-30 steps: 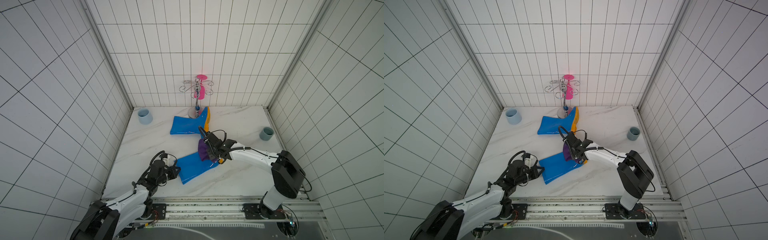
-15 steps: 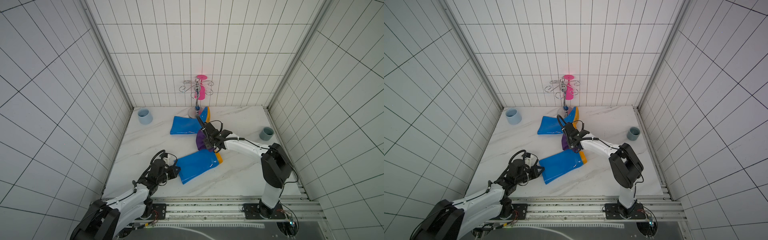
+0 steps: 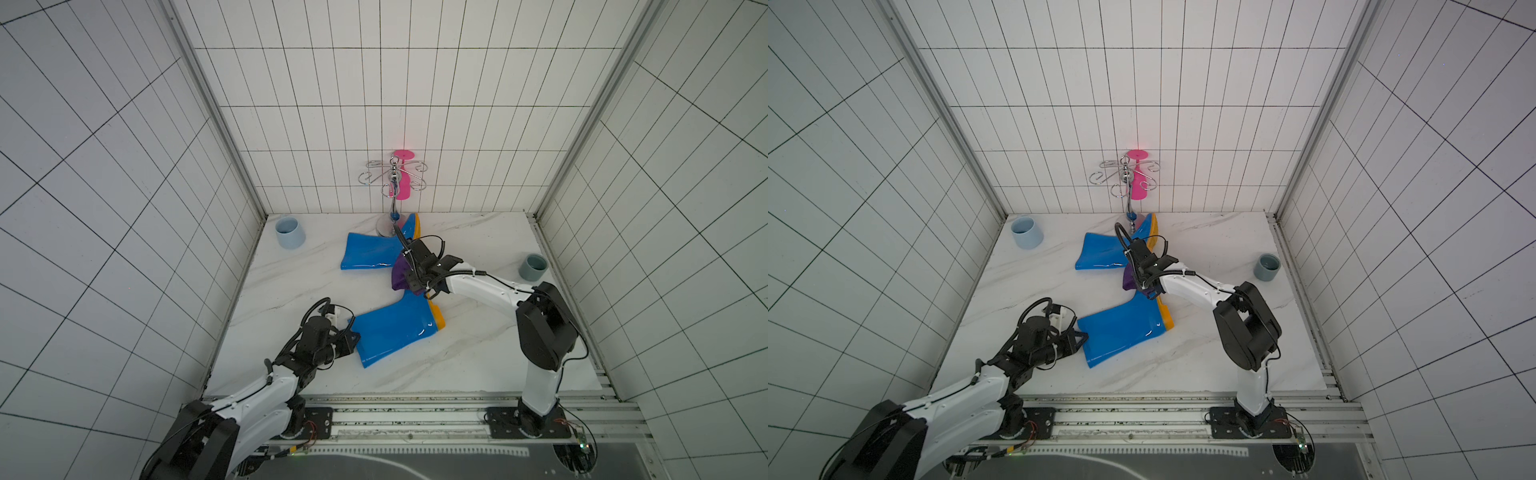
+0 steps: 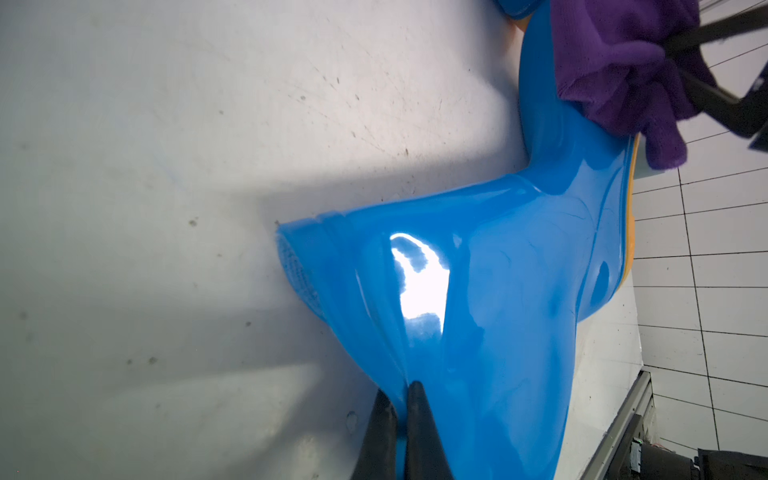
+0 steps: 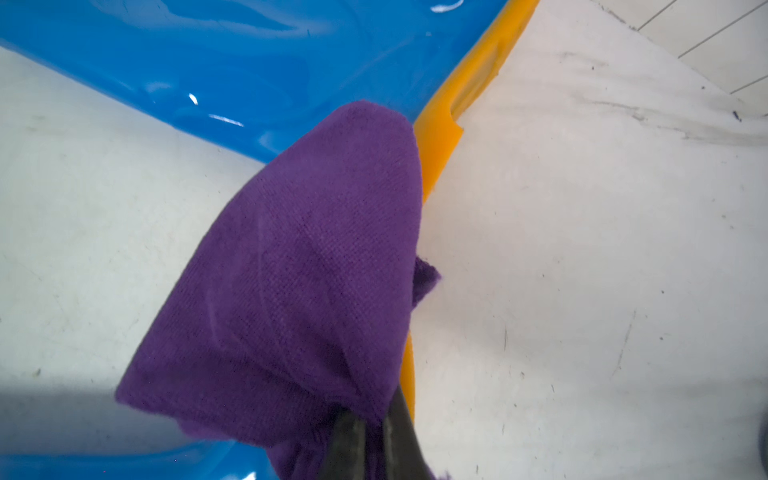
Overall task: Wipe the rubber boots with a cloth
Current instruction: Wipe the dirt off the rubber boot.
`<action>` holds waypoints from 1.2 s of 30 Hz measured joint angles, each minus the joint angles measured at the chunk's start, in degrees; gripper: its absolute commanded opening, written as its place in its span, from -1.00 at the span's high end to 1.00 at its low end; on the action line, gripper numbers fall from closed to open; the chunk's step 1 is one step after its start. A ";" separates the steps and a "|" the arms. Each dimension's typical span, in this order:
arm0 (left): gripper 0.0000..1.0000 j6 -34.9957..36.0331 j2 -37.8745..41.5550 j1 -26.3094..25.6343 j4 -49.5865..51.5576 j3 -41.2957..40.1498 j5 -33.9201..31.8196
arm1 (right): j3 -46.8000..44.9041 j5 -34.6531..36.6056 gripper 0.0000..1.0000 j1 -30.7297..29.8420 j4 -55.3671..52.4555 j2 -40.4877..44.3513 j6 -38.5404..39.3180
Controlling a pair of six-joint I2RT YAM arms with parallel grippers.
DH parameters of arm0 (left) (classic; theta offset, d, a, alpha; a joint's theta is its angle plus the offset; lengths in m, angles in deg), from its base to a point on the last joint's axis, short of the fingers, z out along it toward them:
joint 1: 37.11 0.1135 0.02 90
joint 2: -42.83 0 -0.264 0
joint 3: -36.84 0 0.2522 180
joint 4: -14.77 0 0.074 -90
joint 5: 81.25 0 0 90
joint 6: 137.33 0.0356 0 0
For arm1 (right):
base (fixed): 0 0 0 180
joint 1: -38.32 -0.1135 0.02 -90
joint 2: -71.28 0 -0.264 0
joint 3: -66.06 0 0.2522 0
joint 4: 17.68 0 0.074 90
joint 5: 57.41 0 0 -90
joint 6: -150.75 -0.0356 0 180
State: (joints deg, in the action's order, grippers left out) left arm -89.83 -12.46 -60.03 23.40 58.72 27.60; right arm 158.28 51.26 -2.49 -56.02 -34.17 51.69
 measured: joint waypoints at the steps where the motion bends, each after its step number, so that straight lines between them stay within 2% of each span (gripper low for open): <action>1: 1.00 0.24 0.20 0.46 1.16 0.66 0.00 | -2.10 -0.13 1.00 0.13 0.24 1.66 -0.44; 6: 1.00 1.46 0.28 3.17 5.99 3.69 0.92 | -10.05 -0.70 1.00 -0.17 1.79 7.98 -2.78; 11: 1.00 3.13 -1.68 4.87 9.27 5.29 2.23 | -15.37 0.07 1.00 -3.87 3.48 11.74 -6.51; 20: 1.00 3.98 -5.84 5.20 9.05 5.81 3.28 | -21.24 0.37 1.00 -15.50 -1.07 14.34 -15.34; 28: 1.00 3.98 -6.29 5.35 8.72 5.81 3.54 | -25.24 -1.38 1.00 -24.06 -9.49 22.18 -23.89; 32: 1.00 4.02 -6.78 5.42 8.35 5.81 3.89 | -25.31 -1.22 1.00 -25.27 -12.09 23.78 -25.00; 36: 1.00 4.22 -7.28 5.46 7.93 5.81 4.39 | -25.16 -0.24 1.00 -20.81 -13.07 23.61 -23.02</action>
State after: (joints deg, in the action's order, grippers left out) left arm -85.61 -19.74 -54.57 31.34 64.54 31.99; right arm 133.12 51.02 -23.30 -69.09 -10.56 28.67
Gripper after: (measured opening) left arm 0.048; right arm 0.063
